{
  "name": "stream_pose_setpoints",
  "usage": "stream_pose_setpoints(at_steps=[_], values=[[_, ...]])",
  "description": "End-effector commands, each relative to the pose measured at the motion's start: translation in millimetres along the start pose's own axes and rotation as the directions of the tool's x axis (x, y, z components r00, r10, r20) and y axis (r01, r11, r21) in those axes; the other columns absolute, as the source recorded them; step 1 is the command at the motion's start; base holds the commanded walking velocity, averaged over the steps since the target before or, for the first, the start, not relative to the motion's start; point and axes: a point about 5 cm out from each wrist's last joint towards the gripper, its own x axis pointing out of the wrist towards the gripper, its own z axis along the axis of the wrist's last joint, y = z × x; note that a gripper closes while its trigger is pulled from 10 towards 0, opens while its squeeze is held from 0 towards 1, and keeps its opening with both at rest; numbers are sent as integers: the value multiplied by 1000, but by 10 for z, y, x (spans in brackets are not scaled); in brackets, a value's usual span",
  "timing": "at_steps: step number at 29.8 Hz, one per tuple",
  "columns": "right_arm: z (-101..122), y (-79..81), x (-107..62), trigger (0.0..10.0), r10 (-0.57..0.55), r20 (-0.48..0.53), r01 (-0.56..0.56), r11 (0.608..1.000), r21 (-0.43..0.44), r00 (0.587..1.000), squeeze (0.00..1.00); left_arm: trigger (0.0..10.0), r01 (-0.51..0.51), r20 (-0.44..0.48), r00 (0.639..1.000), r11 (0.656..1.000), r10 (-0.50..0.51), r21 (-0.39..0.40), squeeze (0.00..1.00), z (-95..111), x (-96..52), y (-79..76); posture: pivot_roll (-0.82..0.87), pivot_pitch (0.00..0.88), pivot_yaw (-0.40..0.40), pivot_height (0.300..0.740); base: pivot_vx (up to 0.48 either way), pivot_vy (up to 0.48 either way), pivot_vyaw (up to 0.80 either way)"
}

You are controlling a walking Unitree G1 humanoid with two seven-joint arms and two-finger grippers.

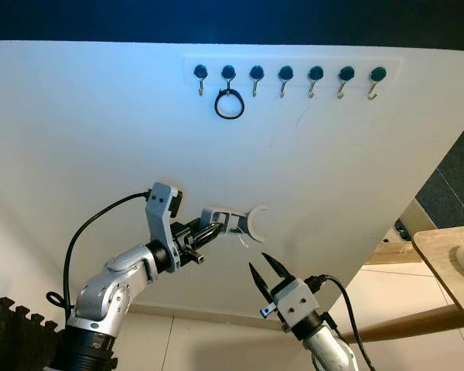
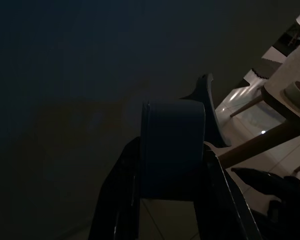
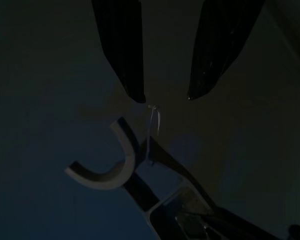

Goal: Hang keys on a hook

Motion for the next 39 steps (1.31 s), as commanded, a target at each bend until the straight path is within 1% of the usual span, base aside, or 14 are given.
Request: stream_pose_setpoints(at_steps=[1, 10, 11, 13, 20, 21, 22, 23, 29, 32, 35, 37, 38, 39], values=[[11, 16, -29, 10000, 1, 5, -1, 1000, -8, 1000, 0, 10000, -8, -14, 1000, 1000, 8, -17, 0, -20, 17, -2, 35, 86, 31, 740, 0, 0, 0], [33, 17, -36, 10000, -11, 5, 11, 1000, 15, 1000, 0, 10000, -28, -50, 998, 999, 30, 33, 0, -61, 0, 17, 38, 88, 33, 740, 0, 0, 0], [42, 16, -34, 10000, -10, 10, 10, 1000, 19, 1000, 122, 10000, -32, -54, 998, 999, 34, 41, 0, -69, -1, 23, 36, 89, 32, 740, 0, 0, 0], [58, 11, -31, 10000, -12, 20, 12, 1000, 28, 1000, 1000, 10000, -38, -64, 997, 998, 42, 56, 0, -83, -1, 33, 36, 89, 32, 740, 0, 0, 0], [74, -15, -27, 10000, -32, 20, 31, 999, 14, 999, 1000, 10000, -42, -76, 996, 996, 48, 75, 0, -97, -7, 44, 34, 91, 32, 740, 0, 0, 0], [78, -24, -21, 10000, -37, 20, 37, 999, 7, 999, 776, 10000, -44, -84, 995, 995, 51, 89, 0, -110, -11, 51, 34, 91, 32, 740, 0, 0, 0], [84, -33, -13, 10000, -41, 21, 40, 999, 5, 999, 118, 10000, -47, -97, 994, 993, 58, 110, 0, -132, -18, 63, 34, 90, 33, 740, 0, 0, 0], [88, -38, -5, 10000, -41, 22, 41, 999, 5, 999, 0, 10000, -50, -105, 992, 991, 63, 124, 0, -150, -24, 74, 34, 90, 33, 740, 0, 0, 0], [24, -2, -11, 10000, -10, -24, 10, 1000, 24, 1000, 0, 10000, -72, -160, 981, 975, 106, 209, 0, -265, -61, 142, 33, 88, 32, 740, 0, 0, 0], [-122, 119, -83, 10000, 79, -123, -73, 996, 50, 989, 0, 10000, -105, -242, 955, 957, 174, 271, 0, -443, -128, 244, 33, 88, 31, 740, 0, 0, 0], [-218, 179, -182, 10000, 110, -178, -100, 993, 65, 978, 0, 10000, -159, -307, 918, 942, 251, 295, 0, -640, -220, 359, 36, 87, 28, 740, 0, 0, 0], [-333, 204, -280, 10000, 107, -255, -89, 993, 79, 961, 0, 10000, -222, -374, 861, 916, 346, 335, 0, -880, -351, 489, 35, 87, 28, 740, 0, 0, 0], [-333, 204, -280, 10000, 107, -255, -89, 993, 79, 961, 0, 10000, -222, -374, 861, 916, 346, 335, 0, -880, -351, 489, 35, 87, 28, 740, 0, 0, 0], [-456, 210, -330, 10000, 89, -348, -57, 993, 100, 933, 0, 10000, -335, -374, 813, 884, 446, 324, 0, -998, -427, 596, 32, 85, 28, 740, 0, 0, 0]])
